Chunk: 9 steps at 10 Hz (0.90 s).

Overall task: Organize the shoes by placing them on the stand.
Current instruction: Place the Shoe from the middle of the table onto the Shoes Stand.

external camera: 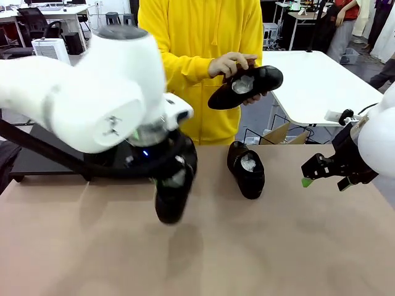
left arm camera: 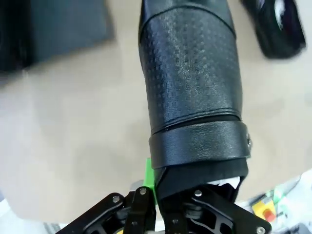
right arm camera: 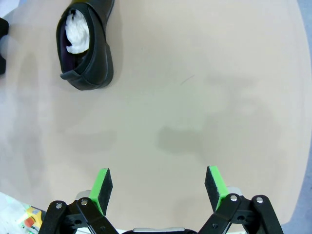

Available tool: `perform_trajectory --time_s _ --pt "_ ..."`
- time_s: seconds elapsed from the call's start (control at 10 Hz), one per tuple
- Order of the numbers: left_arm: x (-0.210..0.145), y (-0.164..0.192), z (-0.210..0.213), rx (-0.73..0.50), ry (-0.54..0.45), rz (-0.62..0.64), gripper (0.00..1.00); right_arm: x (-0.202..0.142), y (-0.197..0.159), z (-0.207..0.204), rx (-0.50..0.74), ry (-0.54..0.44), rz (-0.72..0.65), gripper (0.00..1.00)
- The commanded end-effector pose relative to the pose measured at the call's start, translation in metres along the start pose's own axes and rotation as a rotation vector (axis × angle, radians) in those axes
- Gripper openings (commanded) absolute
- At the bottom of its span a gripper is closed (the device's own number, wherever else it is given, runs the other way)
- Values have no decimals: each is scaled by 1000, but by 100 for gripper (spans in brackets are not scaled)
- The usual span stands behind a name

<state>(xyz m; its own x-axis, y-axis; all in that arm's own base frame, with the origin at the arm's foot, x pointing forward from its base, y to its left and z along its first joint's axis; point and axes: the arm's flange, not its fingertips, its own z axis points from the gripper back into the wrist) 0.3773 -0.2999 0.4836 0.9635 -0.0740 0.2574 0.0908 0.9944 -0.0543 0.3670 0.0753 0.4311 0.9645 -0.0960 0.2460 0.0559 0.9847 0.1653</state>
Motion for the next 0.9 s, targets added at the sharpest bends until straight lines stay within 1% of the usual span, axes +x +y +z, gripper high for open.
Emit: perform_trajectory --time_s 0.0,0.1,0.3,0.4,0.5,0.8 --pt "33 50 0 70 -210 120 0 0 -1 2 -2 -2 -2 100" --pt "58 70 2 108 -278 172 0 0 -1 2 -2 -2 -2 100" --pt "102 94 3 151 -343 225 0 0 -1 2 -2 -2 -2 100" --pt "117 101 -1 165 -340 225 0 0 -1 2 -2 -2 -2 100" --pt "125 106 -9 175 -325 217 0 0 -1 2 -2 -2 -2 100" --pt "141 119 -29 173 -313 252 0 0 -1 2 -2 -2 -2 100"
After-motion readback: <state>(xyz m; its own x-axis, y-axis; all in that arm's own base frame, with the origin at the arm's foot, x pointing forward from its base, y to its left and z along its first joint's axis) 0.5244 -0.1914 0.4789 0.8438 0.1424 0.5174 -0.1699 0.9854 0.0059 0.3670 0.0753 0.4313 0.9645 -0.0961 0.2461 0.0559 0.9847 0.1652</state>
